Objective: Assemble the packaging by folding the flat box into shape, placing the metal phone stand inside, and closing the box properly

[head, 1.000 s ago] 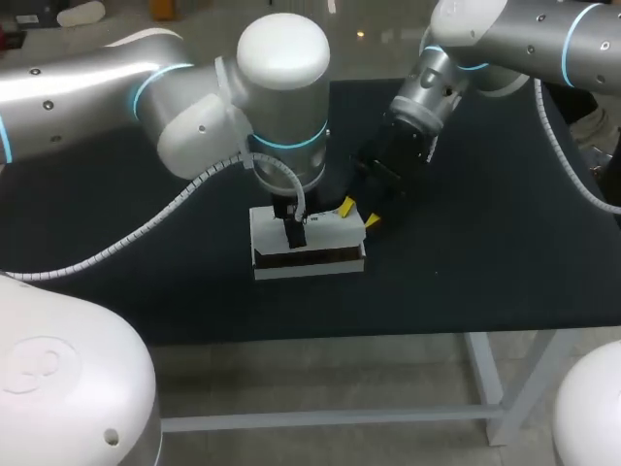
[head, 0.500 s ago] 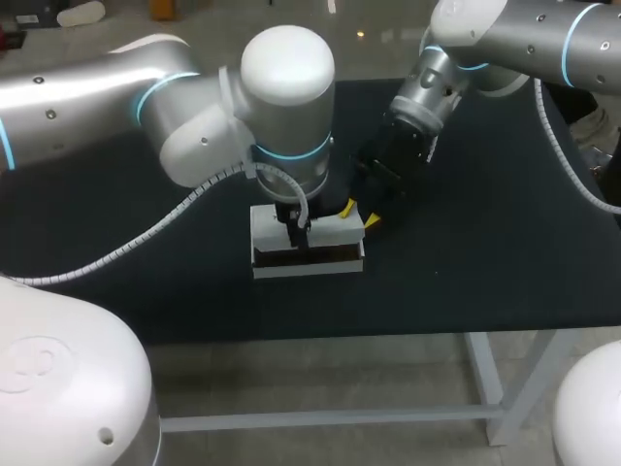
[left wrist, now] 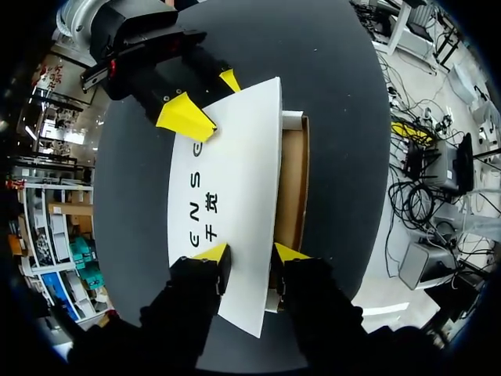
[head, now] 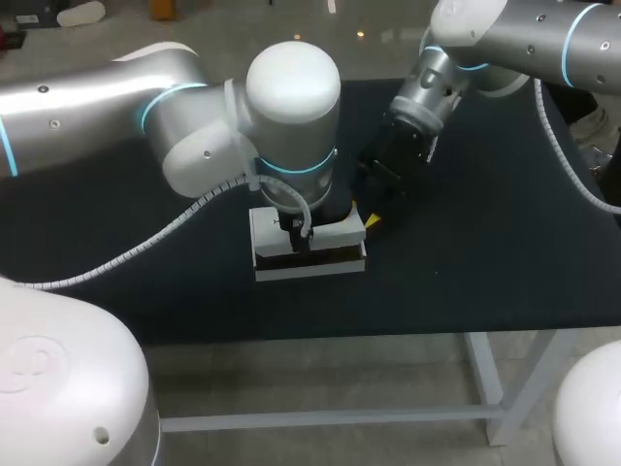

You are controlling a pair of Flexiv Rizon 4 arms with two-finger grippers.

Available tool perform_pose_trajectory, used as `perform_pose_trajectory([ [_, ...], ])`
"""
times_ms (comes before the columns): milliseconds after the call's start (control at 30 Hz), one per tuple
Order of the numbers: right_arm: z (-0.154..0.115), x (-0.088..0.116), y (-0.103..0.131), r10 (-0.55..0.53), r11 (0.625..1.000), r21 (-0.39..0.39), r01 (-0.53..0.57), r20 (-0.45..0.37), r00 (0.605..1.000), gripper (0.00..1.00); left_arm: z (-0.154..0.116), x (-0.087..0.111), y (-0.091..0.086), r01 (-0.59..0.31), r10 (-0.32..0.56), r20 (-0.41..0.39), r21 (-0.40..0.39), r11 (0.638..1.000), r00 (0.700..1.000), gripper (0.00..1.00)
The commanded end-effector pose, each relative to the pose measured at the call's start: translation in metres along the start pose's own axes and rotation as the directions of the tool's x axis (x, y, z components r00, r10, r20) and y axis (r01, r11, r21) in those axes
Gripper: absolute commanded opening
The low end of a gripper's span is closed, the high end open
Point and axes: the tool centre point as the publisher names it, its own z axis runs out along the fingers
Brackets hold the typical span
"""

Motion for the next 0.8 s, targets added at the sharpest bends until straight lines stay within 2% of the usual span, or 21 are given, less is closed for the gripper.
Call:
perform_pose_trajectory([
  [33,-0.0005,0.0011,0.0012,-0.001,1.0,0.004,0.001,0.0,1.0,0.49,0.0024,0.0035,-0.0009,0.003,-0.003,0.004,0.005,1.0,1.0,0.36],
  [800,0.0,-0.0002,0.0009,0.002,1.0,0.005,-0.002,0.004,1.0,0.5,0.0053,0.0069,0.0007,0.006,-0.006,0.008,0.016,1.0,1.0,0.35],
])
